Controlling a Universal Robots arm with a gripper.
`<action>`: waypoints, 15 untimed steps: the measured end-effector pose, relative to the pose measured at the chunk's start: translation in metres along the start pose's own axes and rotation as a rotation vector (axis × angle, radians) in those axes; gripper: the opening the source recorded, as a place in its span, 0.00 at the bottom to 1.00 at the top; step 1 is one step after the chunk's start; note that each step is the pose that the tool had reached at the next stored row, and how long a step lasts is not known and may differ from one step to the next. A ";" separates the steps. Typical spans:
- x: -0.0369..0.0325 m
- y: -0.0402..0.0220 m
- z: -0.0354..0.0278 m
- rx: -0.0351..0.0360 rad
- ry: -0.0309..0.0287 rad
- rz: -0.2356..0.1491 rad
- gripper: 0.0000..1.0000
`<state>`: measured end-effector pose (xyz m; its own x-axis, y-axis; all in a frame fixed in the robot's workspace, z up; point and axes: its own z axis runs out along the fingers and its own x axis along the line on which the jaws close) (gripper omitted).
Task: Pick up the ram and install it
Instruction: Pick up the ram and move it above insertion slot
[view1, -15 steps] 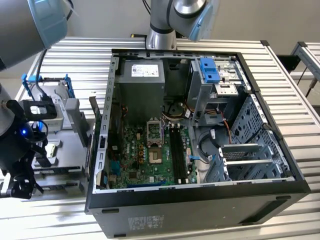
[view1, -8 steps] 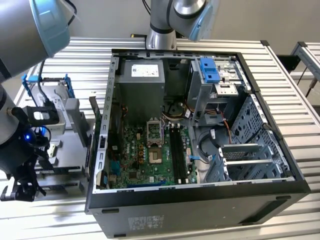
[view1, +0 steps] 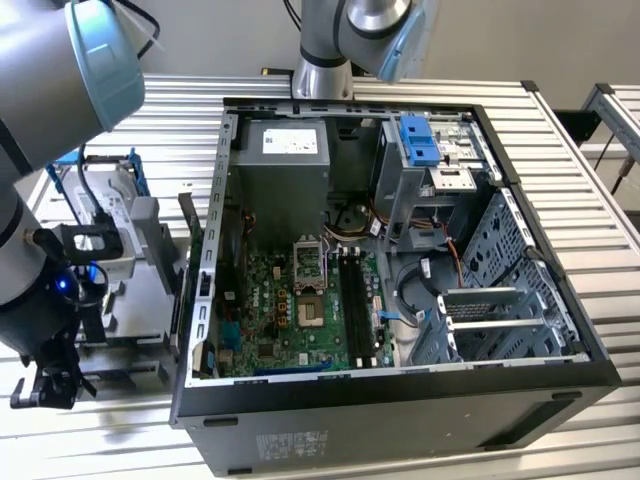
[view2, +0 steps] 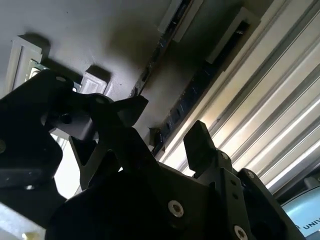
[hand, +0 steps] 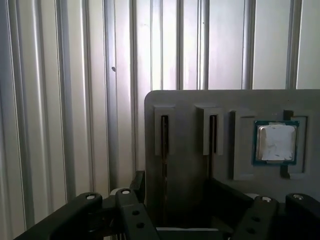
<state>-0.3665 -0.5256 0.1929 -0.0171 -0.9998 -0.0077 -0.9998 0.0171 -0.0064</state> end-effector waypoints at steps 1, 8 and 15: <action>0.0000 0.0000 0.0003 -0.0001 0.0001 0.000 1.00; 0.0050 0.0021 0.0016 0.0001 -0.0001 0.000 1.00; 0.0081 0.0019 0.0017 0.0000 -0.0064 0.000 1.00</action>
<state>-0.3685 -0.5337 0.1911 -0.0170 -0.9998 -0.0141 -0.9998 0.0171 -0.0065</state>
